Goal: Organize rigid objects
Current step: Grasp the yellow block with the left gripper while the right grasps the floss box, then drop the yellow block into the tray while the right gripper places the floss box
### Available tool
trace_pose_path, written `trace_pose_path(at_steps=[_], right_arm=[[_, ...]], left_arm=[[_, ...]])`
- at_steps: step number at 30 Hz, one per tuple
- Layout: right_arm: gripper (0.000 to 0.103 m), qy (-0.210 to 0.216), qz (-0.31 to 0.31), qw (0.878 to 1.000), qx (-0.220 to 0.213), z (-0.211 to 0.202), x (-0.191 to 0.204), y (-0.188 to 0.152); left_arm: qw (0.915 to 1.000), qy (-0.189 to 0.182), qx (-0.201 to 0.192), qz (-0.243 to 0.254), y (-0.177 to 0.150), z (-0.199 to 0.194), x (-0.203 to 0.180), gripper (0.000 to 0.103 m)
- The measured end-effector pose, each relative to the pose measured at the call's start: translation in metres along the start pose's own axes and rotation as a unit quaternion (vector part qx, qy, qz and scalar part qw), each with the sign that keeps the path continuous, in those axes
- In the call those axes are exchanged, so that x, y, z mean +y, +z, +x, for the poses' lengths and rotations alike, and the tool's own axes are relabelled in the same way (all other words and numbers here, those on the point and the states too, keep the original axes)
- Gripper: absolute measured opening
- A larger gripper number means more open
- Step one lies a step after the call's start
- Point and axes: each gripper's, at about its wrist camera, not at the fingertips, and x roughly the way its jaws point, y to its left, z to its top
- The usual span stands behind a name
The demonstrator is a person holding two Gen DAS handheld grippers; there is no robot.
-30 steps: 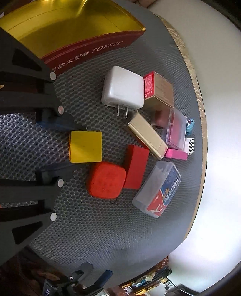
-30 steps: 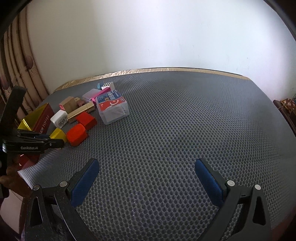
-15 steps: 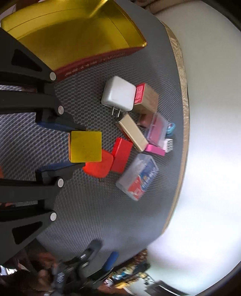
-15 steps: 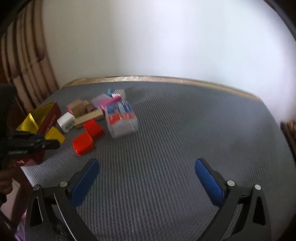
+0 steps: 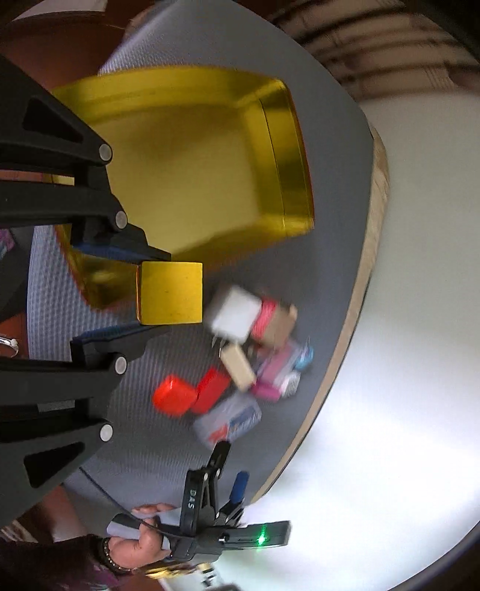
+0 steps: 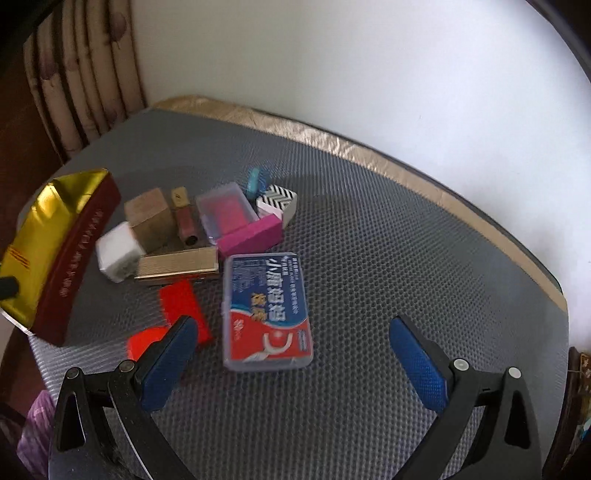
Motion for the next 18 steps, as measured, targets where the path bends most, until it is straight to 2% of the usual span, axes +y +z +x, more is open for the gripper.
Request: trace_pose_path(at_steps=[3,10,12,13,14,16,18], right_arm=[[0.102,0.010,0.003,1.000,0.017,0.018,-0.003,0.006],[0.100,0.025,0.006,0.998,0.063,0.049,-0.005,0.015],[0.088,0.028,0.010,0.997,0.073,0.056,-0.006,0.016],[0.069,0.032,0.016,0.996,0.080,0.059,-0.008,0.015],[0.059,0.034,0.021,0.995,0.090,0.063,-0.009,0.015],[0.058,0.035,0.027,0.994,0.104,0.070,-0.013,0.011],[0.058,0.037,0.027,0.994,0.100,0.072,-0.014,0.011]], left_arm=[[0.9996,0.022,0.003,-0.017,-0.001,0.004,0.018,0.030],[0.9979,0.036,0.031,-0.043,-0.003,0.026,0.042,0.030],[0.9970,0.041,0.038,-0.054,-0.003,0.031,0.046,0.030],[0.9966,0.041,0.042,-0.058,-0.002,0.035,0.048,0.030],[0.9962,0.042,0.044,-0.063,-0.002,0.037,0.050,0.030],[0.9948,0.053,0.046,-0.074,0.000,0.040,0.056,0.032],[0.9940,0.053,0.045,-0.084,0.001,0.041,0.060,0.036]])
